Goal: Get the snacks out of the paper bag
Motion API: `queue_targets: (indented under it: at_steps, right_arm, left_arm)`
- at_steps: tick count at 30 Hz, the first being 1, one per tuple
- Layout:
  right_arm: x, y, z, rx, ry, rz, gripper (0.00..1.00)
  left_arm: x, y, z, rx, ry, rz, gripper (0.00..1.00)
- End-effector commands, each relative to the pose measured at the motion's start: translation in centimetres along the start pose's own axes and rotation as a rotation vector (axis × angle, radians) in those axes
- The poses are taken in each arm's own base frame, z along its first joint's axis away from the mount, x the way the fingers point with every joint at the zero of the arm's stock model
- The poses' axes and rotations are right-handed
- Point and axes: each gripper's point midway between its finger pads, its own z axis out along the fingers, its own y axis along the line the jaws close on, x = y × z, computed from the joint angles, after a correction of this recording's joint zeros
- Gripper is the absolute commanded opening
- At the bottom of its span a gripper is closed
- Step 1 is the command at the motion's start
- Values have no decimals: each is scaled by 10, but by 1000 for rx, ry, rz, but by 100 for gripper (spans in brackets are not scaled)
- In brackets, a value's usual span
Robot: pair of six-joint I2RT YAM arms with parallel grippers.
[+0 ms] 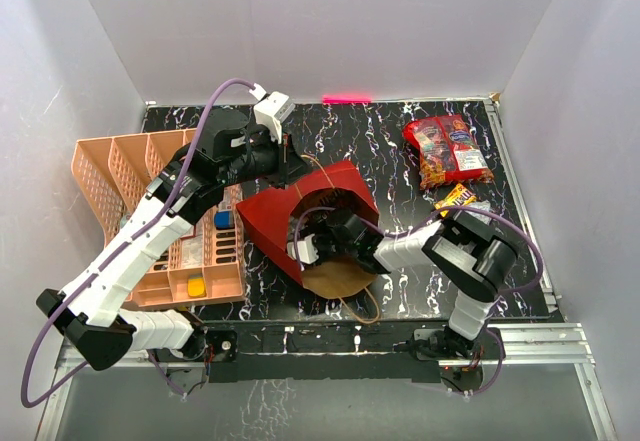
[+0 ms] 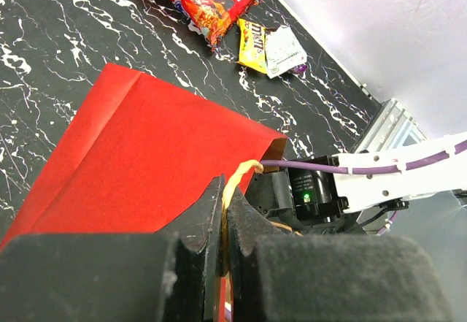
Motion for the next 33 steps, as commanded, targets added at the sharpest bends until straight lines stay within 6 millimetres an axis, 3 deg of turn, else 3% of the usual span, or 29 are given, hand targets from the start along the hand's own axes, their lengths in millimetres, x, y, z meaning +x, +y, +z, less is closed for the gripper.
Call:
queue_targets:
  at_steps: [1, 5, 10, 16, 23, 33]
  right_arm:
    - [11, 11, 7, -16, 9, 35, 37]
    - [7, 11, 5, -28, -2, 35, 23]
    - [-11, -11, -6, -1, -29, 38, 10]
    - [-29, -29, -26, 21, -58, 34, 8]
    - [-44, -33, -49, 6, -79, 52, 8]
    - [-70, -57, -109, 16, -67, 36, 8]
  left_arm:
    - [-15, -11, -17, 22, -57, 23, 0]
    - [-14, -11, -17, 19, -53, 22, 0]
    - [-14, -10, -17, 17, -52, 24, 0]
    - [-12, -8, -14, 13, -47, 23, 0]
    - [-11, -7, -13, 11, -47, 24, 0]
    - [-8, -4, -9, 2, -38, 24, 0]
